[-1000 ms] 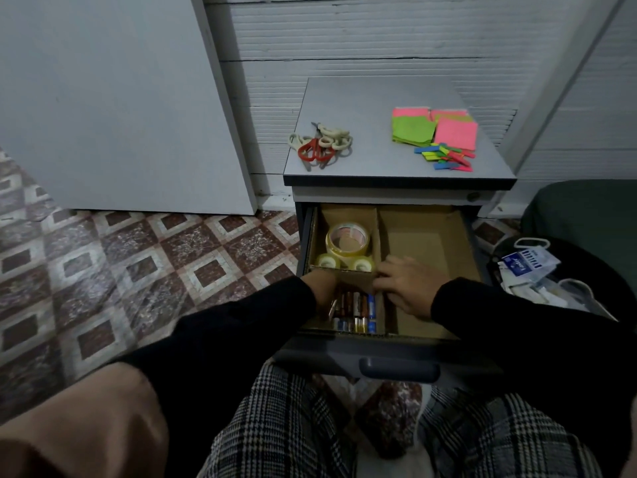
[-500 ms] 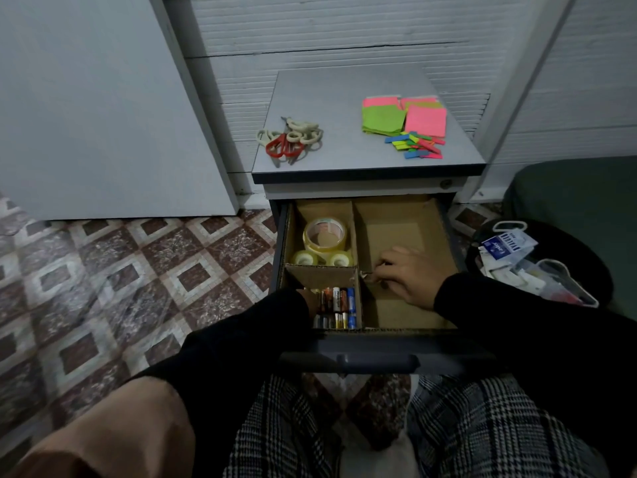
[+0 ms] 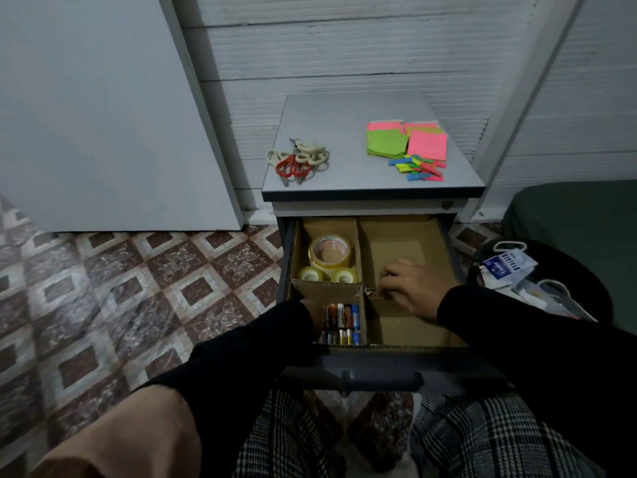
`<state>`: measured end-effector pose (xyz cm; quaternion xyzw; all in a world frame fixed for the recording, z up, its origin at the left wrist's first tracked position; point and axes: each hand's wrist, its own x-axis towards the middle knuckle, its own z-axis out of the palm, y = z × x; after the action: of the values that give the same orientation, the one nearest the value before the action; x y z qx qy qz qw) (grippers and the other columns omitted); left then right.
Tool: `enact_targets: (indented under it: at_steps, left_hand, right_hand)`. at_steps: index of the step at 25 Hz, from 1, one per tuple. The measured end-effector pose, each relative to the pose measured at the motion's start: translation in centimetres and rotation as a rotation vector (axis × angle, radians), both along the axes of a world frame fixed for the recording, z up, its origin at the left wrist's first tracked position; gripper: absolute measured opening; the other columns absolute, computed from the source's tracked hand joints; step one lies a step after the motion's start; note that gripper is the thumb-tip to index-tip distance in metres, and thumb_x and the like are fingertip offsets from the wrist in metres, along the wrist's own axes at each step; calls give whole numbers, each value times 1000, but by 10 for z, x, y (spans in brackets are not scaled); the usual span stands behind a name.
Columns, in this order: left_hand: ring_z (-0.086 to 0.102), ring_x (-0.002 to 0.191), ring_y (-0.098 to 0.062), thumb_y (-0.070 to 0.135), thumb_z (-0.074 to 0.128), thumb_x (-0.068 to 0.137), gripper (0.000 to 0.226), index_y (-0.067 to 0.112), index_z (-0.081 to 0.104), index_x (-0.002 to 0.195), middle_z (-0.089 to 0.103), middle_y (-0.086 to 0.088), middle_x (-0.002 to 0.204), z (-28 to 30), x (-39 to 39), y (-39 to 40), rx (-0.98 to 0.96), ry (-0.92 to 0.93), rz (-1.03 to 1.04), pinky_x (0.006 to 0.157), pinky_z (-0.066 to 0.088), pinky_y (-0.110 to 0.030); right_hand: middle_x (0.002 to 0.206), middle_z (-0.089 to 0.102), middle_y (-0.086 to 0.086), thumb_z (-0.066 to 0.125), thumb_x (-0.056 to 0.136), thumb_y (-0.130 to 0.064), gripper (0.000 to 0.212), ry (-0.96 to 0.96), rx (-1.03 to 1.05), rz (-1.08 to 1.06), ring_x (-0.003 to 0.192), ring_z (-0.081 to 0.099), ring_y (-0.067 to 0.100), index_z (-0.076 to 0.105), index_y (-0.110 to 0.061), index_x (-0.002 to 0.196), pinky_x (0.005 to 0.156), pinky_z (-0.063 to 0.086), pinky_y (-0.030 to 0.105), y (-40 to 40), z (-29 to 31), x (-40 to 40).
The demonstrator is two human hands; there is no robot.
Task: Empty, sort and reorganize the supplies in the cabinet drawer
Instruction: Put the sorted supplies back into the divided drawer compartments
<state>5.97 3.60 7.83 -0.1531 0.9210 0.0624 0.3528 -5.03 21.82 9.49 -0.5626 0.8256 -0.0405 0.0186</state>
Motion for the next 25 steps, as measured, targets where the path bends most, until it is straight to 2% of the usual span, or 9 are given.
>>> enact_targets:
  at_steps: [4, 10, 14, 18, 22, 25]
  left_hand:
    - [54, 117, -28, 12, 50, 95, 29, 0, 57, 120, 57, -16, 126, 32, -9, -13, 108, 200, 56, 94, 43, -30]
    - [58, 108, -27, 17, 58, 90, 25, 4, 64, 110, 63, -13, 116, 82, -28, -54, 66, 539, 102, 83, 44, -28]
    - [61, 105, -25, 12, 58, 89, 22, 7, 65, 109, 64, -11, 113, 108, -43, -79, 80, 704, 162, 84, 48, -28]
    - [60, 103, -26, 14, 54, 91, 19, 9, 65, 105, 66, -12, 110, 121, -62, -108, 22, 846, 173, 86, 46, -30]
    - [60, 102, -25, 21, 55, 91, 21, 11, 64, 107, 66, -9, 110, 126, -87, -131, 1, 940, 201, 84, 46, -30]
    - [58, 106, -26, 22, 54, 92, 27, 15, 61, 117, 63, -10, 116, 128, -110, -138, 18, 966, 205, 87, 48, -33]
  right_hand:
    - [127, 49, -1, 43, 96, -21, 29, 18, 45, -43, 116, 44, 16, 57, -21, 122, 94, 38, 27, -11, 16, -4]
    - [125, 52, 6, 46, 94, -19, 30, 71, 14, -55, 116, 47, 24, 59, -14, 121, 94, 38, 32, -58, 56, -25]
    - [125, 53, 6, 47, 94, -18, 29, 48, -17, -78, 117, 47, 23, 61, -16, 120, 98, 39, 32, -91, 80, -46]
    - [121, 54, 7, 46, 94, -15, 26, -3, -71, -171, 114, 50, 24, 63, -16, 114, 93, 39, 32, -128, 98, -65]
    - [116, 57, 11, 49, 93, -11, 23, -129, -277, -331, 106, 54, 29, 63, -10, 111, 88, 41, 31, -166, 105, -81]
    - [109, 64, 14, 54, 89, -8, 15, -295, -449, -532, 103, 57, 29, 64, -8, 100, 81, 42, 28, -187, 99, -94]
